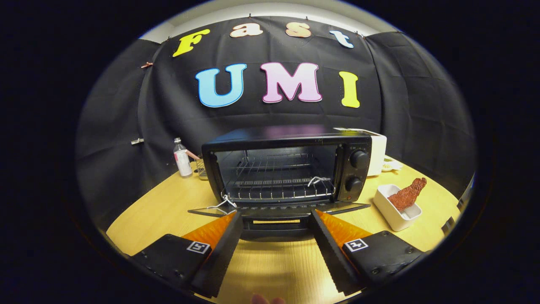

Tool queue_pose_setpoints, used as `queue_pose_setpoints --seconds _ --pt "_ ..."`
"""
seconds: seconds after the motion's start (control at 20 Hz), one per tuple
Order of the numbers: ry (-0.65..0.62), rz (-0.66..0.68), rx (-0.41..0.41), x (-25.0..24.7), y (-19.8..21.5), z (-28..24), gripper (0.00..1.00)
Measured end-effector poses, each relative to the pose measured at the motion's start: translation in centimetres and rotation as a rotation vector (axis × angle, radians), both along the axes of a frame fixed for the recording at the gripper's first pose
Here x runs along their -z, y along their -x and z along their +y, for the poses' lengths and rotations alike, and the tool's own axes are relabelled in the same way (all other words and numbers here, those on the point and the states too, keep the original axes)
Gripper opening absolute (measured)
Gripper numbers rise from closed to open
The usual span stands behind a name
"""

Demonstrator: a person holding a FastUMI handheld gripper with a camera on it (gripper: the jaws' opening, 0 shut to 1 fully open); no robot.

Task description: Open the toaster oven, put the food inside, and close the toaster oven door.

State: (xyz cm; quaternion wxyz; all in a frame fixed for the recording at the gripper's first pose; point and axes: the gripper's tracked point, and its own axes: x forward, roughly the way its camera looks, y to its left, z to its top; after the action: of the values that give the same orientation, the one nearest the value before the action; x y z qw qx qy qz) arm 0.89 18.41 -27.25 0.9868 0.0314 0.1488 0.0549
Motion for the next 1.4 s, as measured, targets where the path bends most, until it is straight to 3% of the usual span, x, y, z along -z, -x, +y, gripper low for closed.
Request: queue_pose_setpoints --seconds 0.35,0.7,1.0,1.2,1.4 --pt "0.006 0.144 -0.071 5.4 2.3 0.7 0.99" --pt "-0.007 0.187 -0.083 5.1 3.5 0.9 0.99" --pt "-0.116 0.100 0.053 -0.4 3.3 -5.9 0.99" --pt "-0.203 -0.001 0.193 -5.1 2.0 -15.0 0.99" --pt "-0.269 -0.015 0.305 -4.8 0.6 -23.8 0.99"
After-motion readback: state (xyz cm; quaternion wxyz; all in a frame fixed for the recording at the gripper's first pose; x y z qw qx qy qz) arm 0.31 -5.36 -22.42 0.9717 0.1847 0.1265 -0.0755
